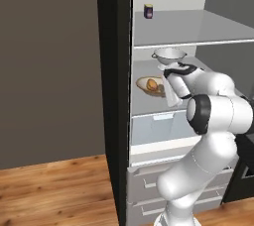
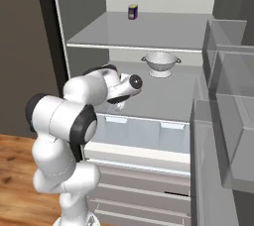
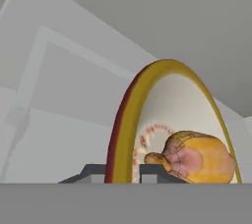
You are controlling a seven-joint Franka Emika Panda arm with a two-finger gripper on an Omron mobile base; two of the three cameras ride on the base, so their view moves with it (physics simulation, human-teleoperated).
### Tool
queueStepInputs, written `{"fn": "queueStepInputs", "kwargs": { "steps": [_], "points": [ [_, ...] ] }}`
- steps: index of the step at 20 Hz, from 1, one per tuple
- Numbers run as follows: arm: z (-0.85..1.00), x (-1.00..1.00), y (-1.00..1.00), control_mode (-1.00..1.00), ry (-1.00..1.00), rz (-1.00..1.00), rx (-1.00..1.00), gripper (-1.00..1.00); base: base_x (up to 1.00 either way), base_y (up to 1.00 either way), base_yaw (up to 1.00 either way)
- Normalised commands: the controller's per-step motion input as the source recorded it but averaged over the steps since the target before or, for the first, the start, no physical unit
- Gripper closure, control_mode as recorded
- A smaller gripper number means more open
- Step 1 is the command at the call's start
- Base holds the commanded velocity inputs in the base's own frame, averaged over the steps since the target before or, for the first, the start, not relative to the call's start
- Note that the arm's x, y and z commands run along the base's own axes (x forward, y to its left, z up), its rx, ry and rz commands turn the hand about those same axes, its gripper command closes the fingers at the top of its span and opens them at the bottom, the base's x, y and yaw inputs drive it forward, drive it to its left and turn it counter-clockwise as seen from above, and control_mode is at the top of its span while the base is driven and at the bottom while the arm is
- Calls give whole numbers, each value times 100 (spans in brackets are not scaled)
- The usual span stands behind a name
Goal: Pick the chicken drumstick and garlic from their plates and place them in the bowl. Then put the bowl in the fridge.
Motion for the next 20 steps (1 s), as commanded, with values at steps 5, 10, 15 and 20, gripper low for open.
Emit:
{"fn": "queueStepInputs", "kwargs": {
  "steps": [5, 10, 15, 20],
  "points": [
    [9, 17, 3, -100, -2, 0, -3, 100, 0, 0, 0],
    [0, 5, -1, -100, -1, 0, -3, 100, 0, 0, 0],
    [0, 3, 0, -100, -1, 0, -1, -100, 0, 0, 0],
    [11, -1, 0, -100, -3, 1, 0, -100, 0, 0, 0]
  ]
}}
